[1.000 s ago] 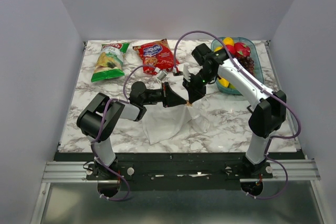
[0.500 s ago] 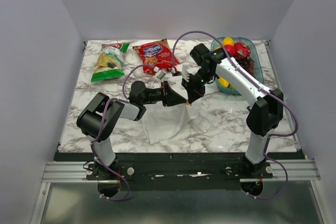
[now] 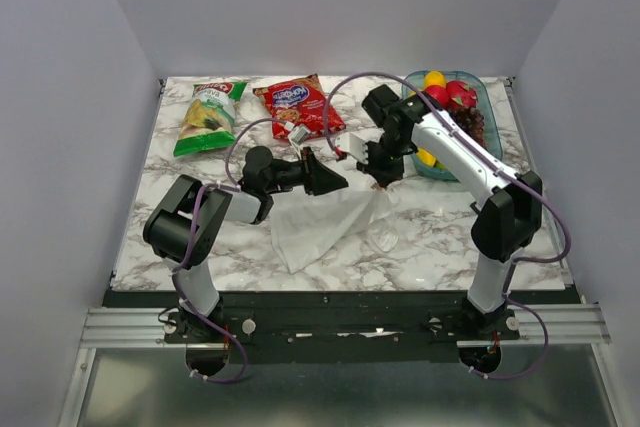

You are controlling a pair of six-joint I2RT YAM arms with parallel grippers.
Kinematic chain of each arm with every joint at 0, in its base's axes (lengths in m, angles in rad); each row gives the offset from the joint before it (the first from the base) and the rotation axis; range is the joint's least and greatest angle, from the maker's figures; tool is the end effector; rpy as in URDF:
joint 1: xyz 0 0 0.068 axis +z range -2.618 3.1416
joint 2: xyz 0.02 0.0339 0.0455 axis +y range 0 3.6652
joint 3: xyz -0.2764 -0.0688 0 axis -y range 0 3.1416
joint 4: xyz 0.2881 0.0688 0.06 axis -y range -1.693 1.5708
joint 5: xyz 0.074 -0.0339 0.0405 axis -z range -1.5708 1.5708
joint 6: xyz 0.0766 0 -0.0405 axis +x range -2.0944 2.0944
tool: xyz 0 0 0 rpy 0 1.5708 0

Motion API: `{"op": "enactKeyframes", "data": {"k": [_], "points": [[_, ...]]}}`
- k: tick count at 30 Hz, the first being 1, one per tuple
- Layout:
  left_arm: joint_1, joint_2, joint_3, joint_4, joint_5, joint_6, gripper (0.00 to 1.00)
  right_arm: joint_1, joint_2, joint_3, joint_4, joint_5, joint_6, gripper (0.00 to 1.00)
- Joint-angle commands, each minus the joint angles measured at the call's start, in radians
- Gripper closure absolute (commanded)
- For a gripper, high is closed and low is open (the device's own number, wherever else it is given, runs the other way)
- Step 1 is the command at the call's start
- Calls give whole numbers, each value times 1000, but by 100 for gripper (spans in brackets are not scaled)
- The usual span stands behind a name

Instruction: Remove the brooch from the garment

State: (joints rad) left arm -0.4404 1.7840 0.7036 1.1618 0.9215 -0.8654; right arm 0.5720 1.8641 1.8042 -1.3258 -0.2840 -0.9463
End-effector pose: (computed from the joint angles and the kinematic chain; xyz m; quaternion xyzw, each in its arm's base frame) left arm 0.3241 -0.2202 0.1675 0.1915 0.6624 -0.6395 0.3401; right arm 0.3400 0.2444 0.2757 -0.6879 0.7060 0.1214 0.1161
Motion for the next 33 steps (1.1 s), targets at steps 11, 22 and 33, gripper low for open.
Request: {"op": "enactKeyframes", "data": {"k": [11,22,33], "points": [[34,-40,4,-160,-67,103,54,40,-91,-164,-199,204,-23,98],[-61,57,4,-25,-78,71,53,39,-98,-209,-200,167,-34,98],[-109,112,23,-2,-75,72,53,35,-20,-26,-191,192,53,99]]}}
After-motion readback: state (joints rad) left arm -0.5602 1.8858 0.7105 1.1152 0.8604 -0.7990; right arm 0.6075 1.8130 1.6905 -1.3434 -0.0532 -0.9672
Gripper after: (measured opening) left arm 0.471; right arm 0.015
